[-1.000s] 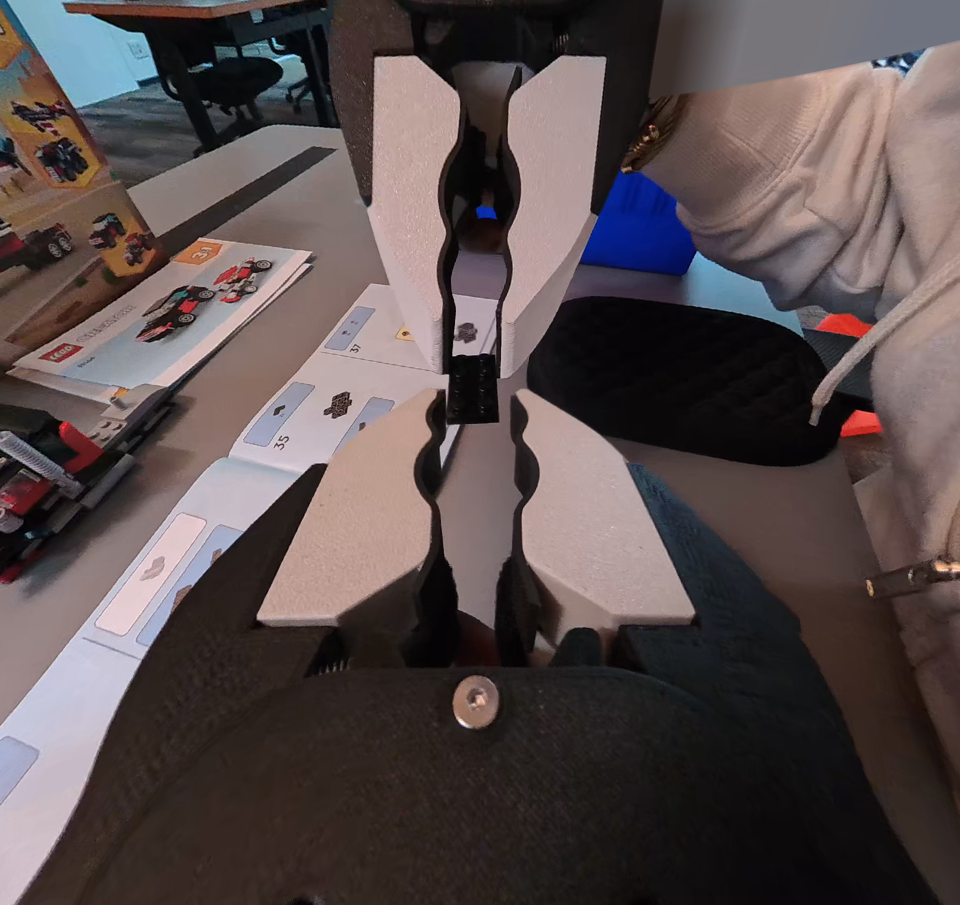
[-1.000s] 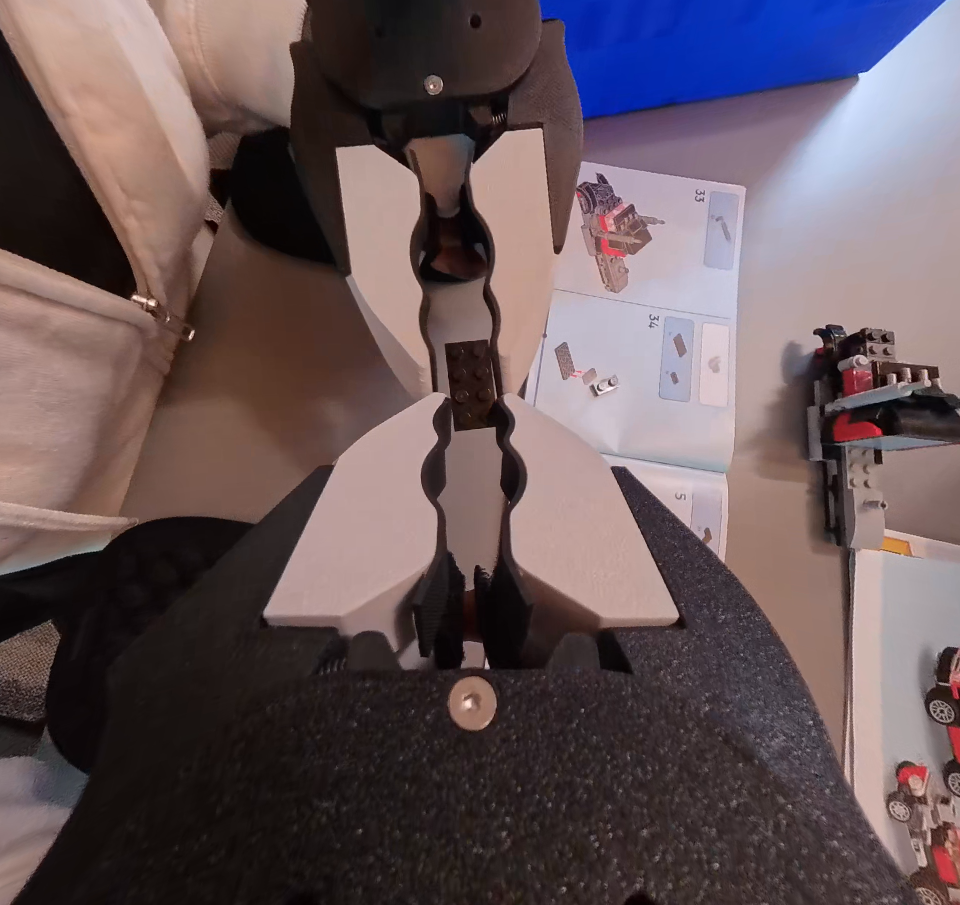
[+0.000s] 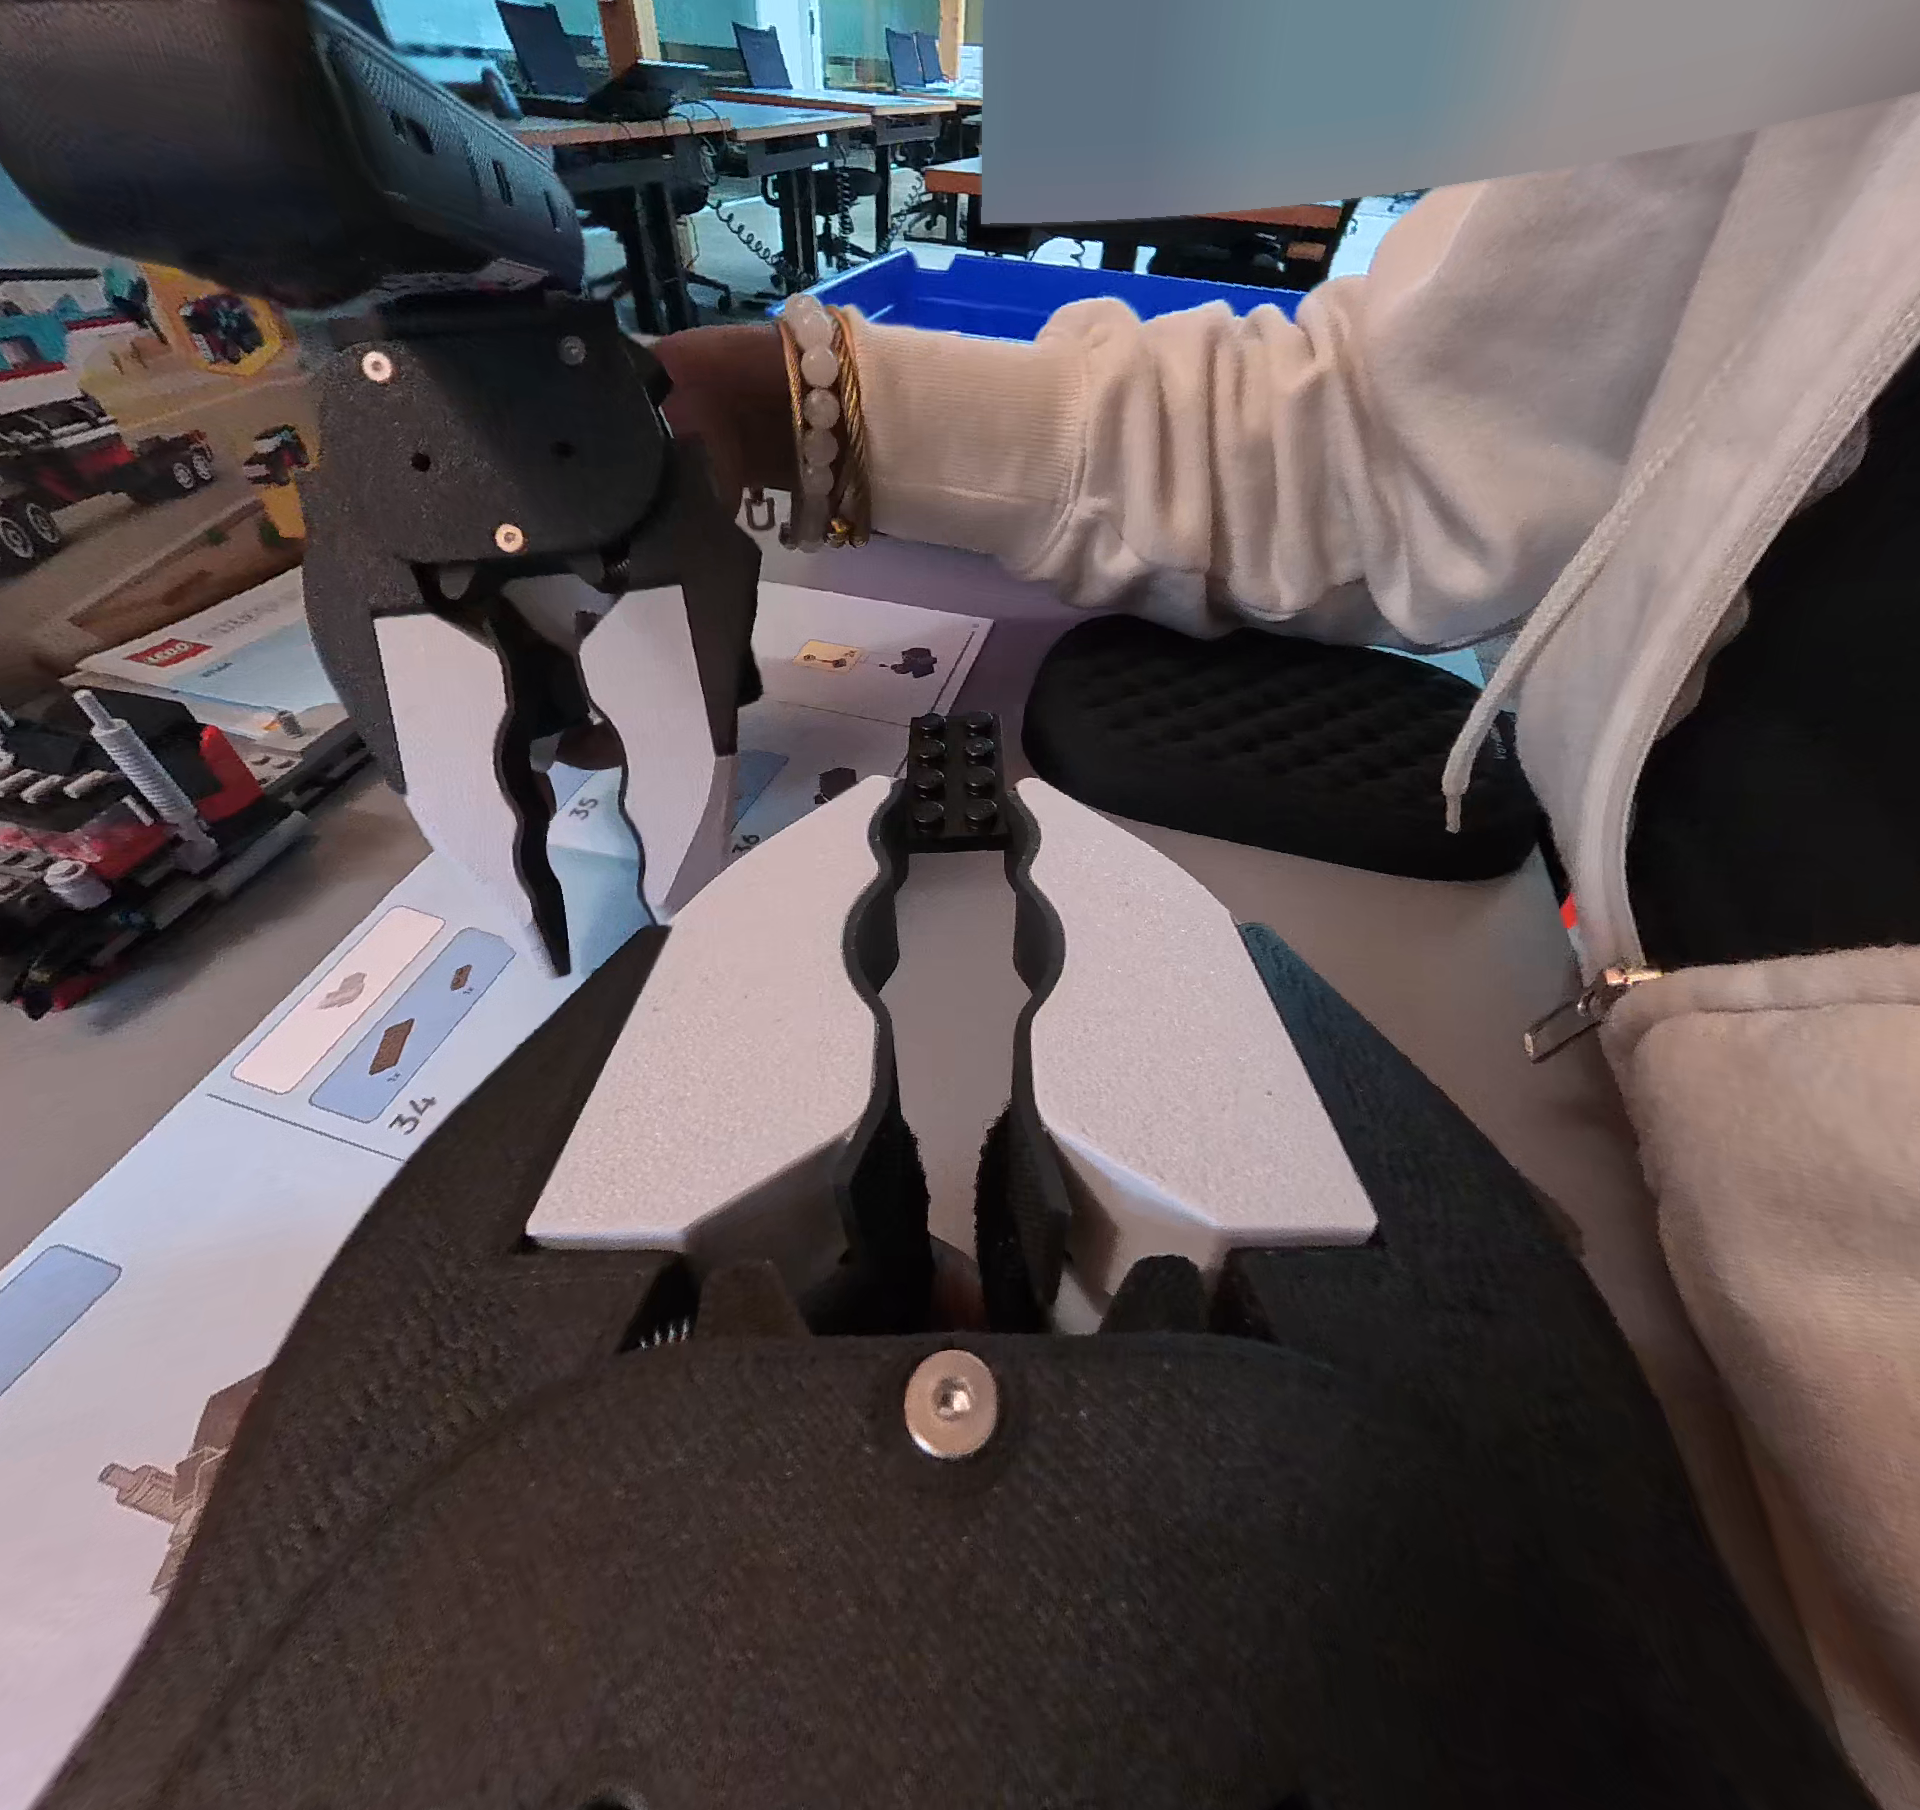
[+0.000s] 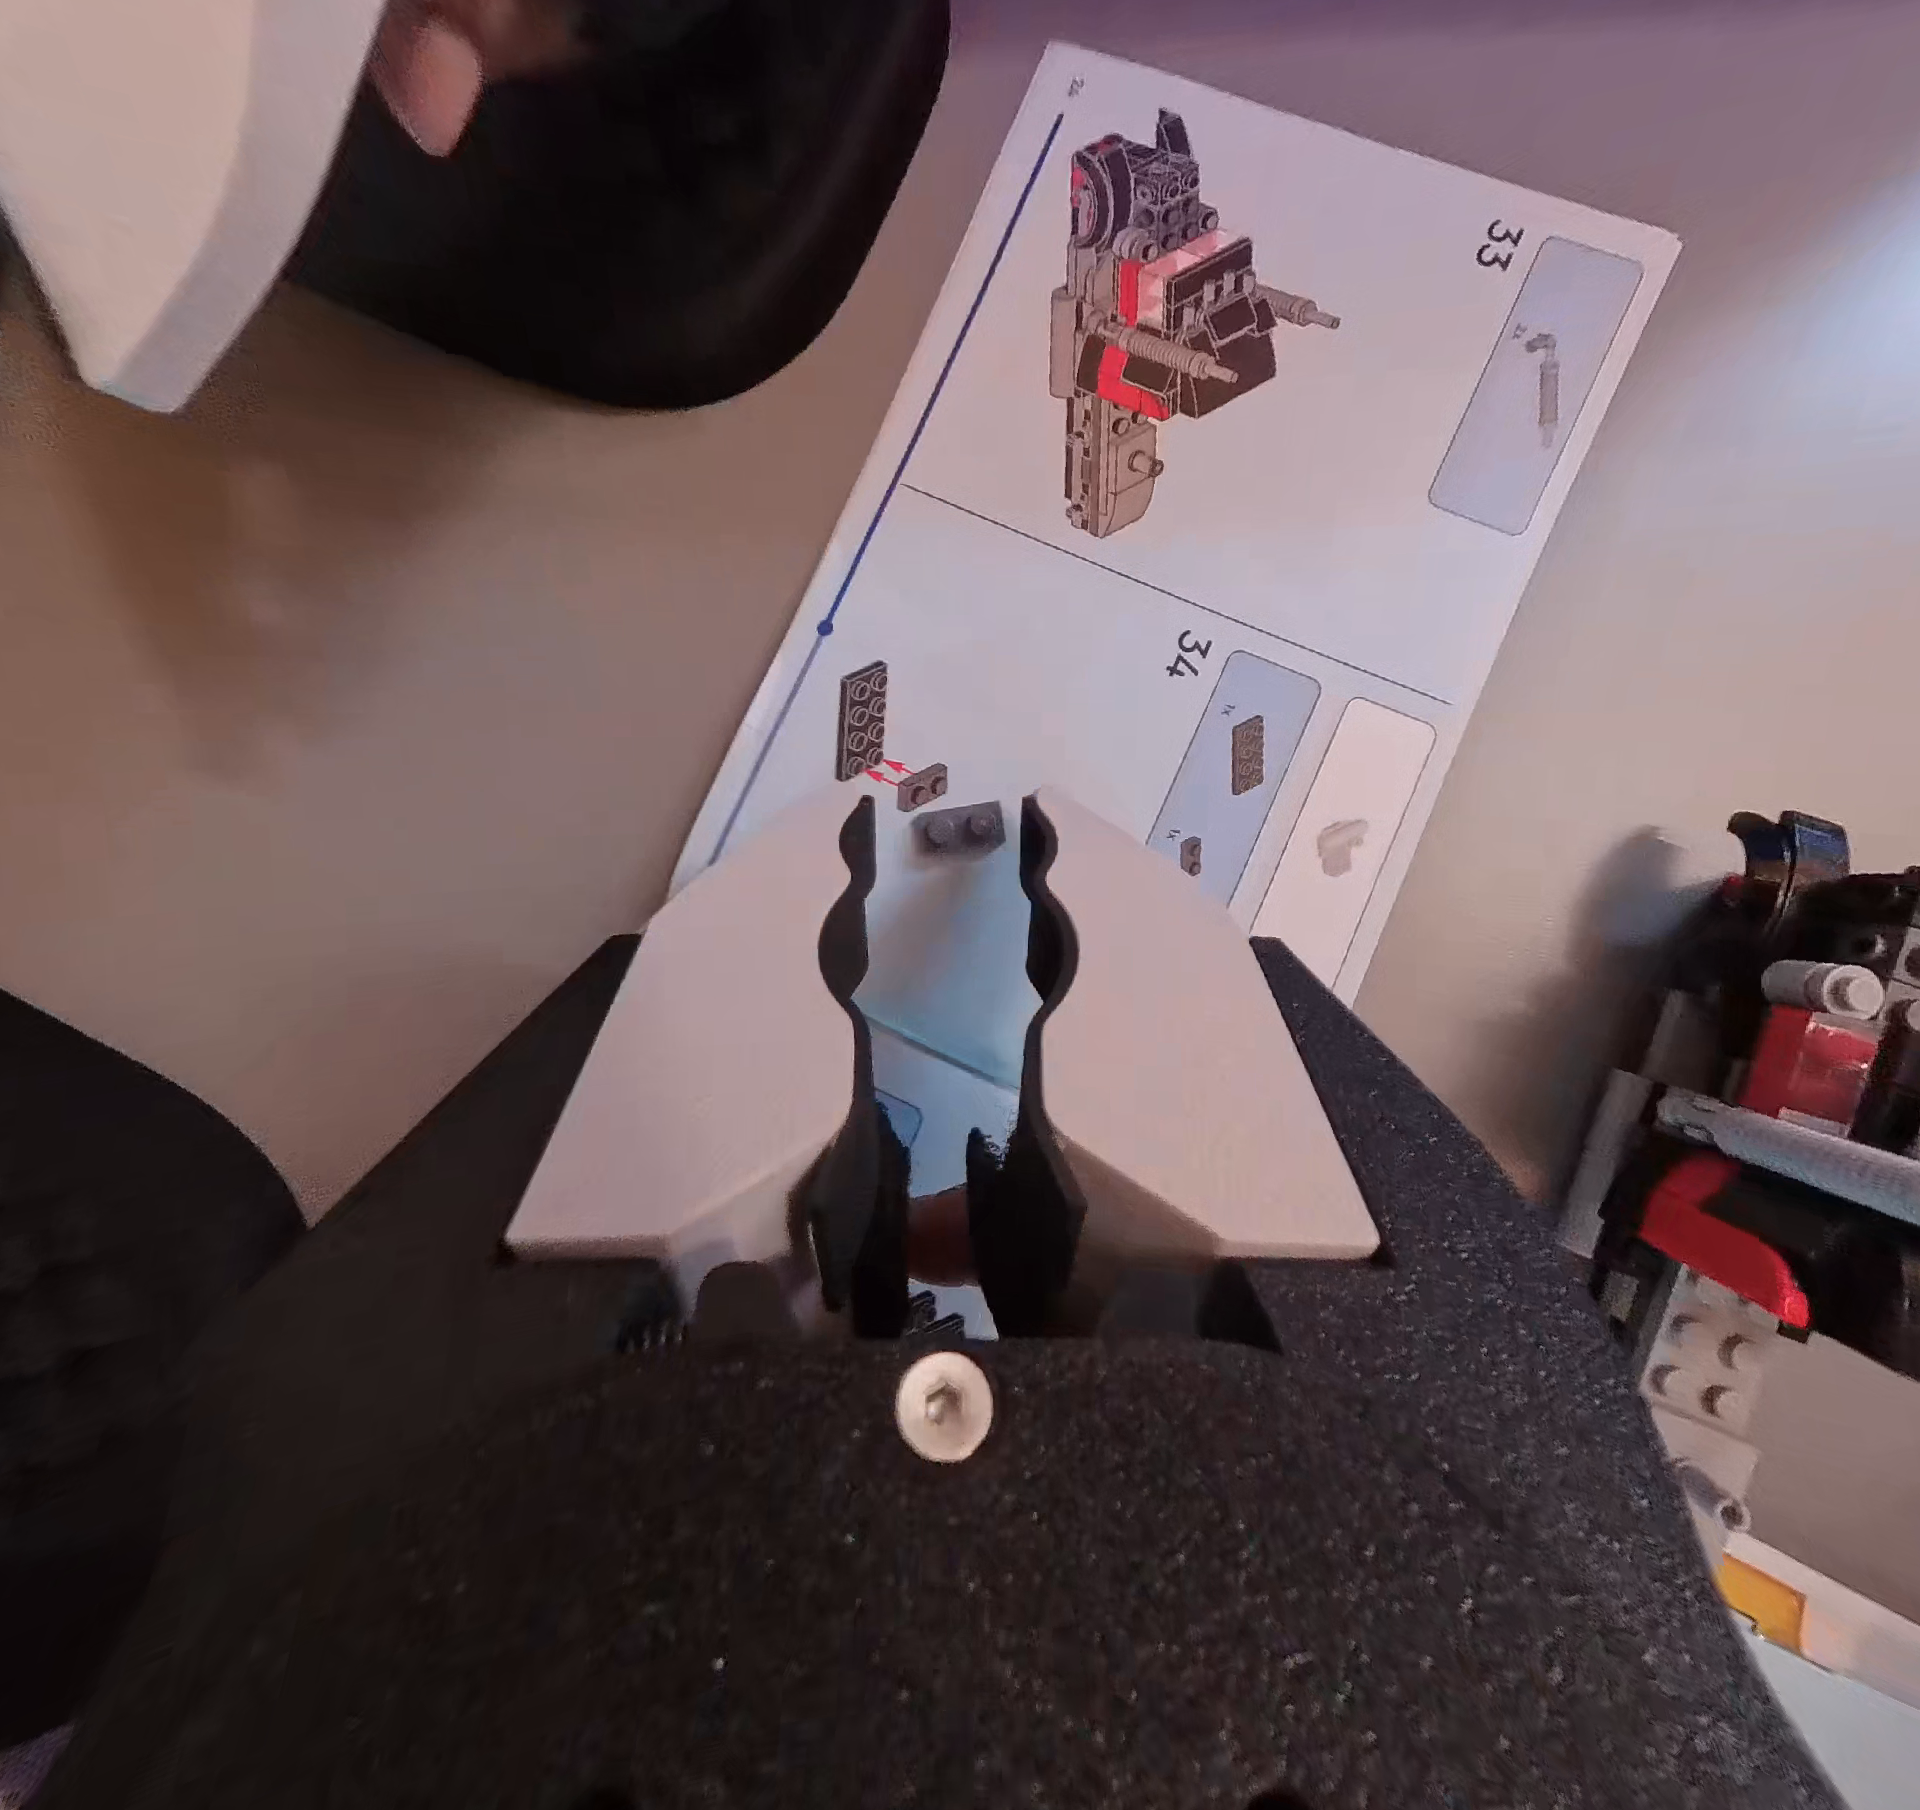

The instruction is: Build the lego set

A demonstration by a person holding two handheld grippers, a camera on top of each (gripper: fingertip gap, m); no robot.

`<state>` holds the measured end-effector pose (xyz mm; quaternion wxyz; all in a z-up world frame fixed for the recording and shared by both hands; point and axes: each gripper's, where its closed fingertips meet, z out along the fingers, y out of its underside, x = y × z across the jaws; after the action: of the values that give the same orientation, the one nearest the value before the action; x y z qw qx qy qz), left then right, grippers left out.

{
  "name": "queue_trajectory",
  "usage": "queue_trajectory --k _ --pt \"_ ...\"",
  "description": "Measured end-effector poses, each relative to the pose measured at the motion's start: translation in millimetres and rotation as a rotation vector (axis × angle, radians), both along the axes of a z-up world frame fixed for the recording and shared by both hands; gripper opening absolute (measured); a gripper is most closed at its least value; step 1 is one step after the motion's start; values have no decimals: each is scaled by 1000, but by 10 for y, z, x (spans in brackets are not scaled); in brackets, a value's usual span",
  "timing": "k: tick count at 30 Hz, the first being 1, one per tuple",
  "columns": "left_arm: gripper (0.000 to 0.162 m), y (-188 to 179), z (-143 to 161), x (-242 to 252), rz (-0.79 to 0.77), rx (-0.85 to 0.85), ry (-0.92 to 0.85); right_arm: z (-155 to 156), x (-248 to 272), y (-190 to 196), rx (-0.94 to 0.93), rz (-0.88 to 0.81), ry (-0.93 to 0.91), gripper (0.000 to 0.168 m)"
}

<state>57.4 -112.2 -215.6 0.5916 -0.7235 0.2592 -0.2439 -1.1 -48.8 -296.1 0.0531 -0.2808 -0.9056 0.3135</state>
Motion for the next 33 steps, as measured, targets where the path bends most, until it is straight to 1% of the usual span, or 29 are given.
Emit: queue_trajectory --k 4,6,9,10,12,14,17,18,19,20,23,26,33 --pt "18 14 0 -14 1 -17 -19 -68 -9 29 22 17 -12 18" --pt "18 17 8 -22 2 -19 -28 -103 -15 39 27 15 -11 16" --pt "18 36 24 -44 17 -20 -40 -68 -12 65 17 -13 8 16" --pt "18 56 38 -60 30 -17 -45 -10 6 70 2 -27 17 16" --pt "18 148 92 -107 75 -1 -63 193 67 138 -4 -93 34 16" --pt "18 287 155 -157 125 26 -79 529 193 179 -23 -152 66 16" --pt "18 441 172 -135 143 44 -57 1126 399 75 -98 -200 155 16" --pt "18 469 170 -106 139 53 -42 1258 459 10 -103 -196 180 16" --pt "18 479 173 -62 126 65 -34 1327 504 -52 -92 -190 194 16" --pt "18 473 187 -9 107 85 -33 1331 543 -105 -66 -184 185 16" --pt "18 433 200 110 63 134 -22 1190 633 -188 36 -184 107 16" --pt "18 413 192 128 54 145 -7 1118 658 -237 70 -197 66 16" --pt "18 403 199 125 52 153 -12 1125 637 -261 93 -203 68 16"
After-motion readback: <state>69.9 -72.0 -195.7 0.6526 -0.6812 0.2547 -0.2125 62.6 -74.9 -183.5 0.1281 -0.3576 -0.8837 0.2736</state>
